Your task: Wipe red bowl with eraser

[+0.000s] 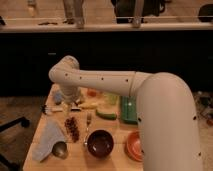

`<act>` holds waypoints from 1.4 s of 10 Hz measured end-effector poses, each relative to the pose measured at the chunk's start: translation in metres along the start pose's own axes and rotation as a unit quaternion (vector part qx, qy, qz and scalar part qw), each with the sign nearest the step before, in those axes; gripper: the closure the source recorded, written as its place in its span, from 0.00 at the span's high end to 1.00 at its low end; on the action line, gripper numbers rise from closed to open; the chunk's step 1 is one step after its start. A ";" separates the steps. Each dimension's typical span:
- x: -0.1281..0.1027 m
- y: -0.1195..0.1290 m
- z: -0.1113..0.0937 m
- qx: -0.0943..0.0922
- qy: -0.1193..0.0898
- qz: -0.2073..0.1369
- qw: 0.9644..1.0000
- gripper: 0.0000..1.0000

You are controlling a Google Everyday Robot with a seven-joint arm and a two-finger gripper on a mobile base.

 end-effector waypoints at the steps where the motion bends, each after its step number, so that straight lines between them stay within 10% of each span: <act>1: 0.000 0.000 0.000 0.000 0.000 0.000 1.000 0.80; 9: 0.002 0.015 0.010 0.005 -0.006 0.046 0.999 0.80; 14: -0.047 -0.005 0.016 0.005 -0.017 0.092 0.996 0.80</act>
